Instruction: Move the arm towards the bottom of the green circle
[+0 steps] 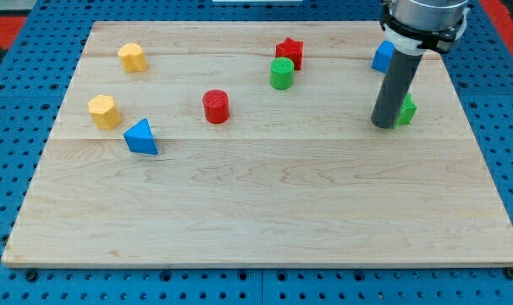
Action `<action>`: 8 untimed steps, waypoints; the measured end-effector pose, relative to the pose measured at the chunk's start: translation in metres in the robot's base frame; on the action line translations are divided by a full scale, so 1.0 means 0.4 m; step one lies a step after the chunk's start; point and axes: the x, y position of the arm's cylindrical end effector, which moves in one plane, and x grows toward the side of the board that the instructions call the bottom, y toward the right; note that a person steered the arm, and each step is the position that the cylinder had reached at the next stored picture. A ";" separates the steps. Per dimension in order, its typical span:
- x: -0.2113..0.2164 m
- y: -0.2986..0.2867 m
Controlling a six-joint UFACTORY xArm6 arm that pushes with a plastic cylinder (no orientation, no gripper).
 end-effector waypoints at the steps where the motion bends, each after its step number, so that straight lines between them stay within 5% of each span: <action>1: 0.001 -0.001; 3: 0.017 -0.061; 5: -0.003 -0.313; 7: -0.164 -0.359; 8: -0.164 -0.455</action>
